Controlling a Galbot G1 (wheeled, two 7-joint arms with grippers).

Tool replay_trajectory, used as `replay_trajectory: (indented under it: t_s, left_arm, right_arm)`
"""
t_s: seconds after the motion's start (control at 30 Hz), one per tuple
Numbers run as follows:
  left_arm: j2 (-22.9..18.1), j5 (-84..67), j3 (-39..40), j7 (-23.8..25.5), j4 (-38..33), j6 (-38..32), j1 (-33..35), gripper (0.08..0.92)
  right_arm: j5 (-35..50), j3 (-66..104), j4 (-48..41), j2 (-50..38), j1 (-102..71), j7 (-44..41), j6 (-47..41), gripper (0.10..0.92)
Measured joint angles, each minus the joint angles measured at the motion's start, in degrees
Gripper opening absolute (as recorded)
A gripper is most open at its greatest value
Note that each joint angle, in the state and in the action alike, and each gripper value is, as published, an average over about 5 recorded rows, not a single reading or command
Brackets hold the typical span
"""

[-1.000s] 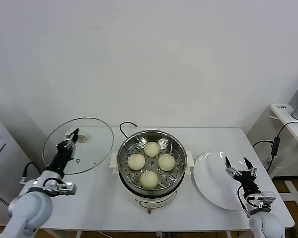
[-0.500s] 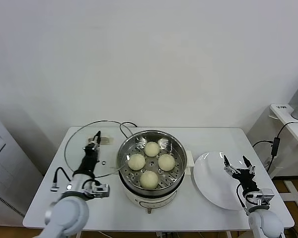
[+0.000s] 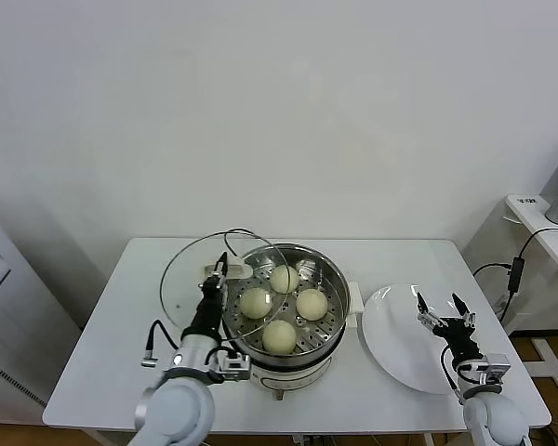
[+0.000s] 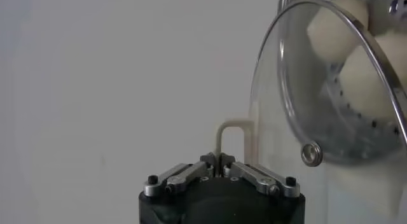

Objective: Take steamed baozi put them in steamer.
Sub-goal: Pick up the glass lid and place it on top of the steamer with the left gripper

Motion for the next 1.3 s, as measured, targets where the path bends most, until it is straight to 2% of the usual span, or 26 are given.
replay_trajectory:
  t_s: [0.67,1.3]
  left_arm:
    - [-7.0,5.34,7.88,2.17,4.51,2.85,-4.53,0.105]
    - [-10.03,7.27,12.01,2.49,6.99,3.21,-5.09,0.105]
  right_arm:
    - [-0.7,0.16,-1.81,0.6,0.36,-0.21,0.43,0.823]
    - [-0.88,0.43,-3.18,0.83,0.59,-0.39,0.77,0.823]
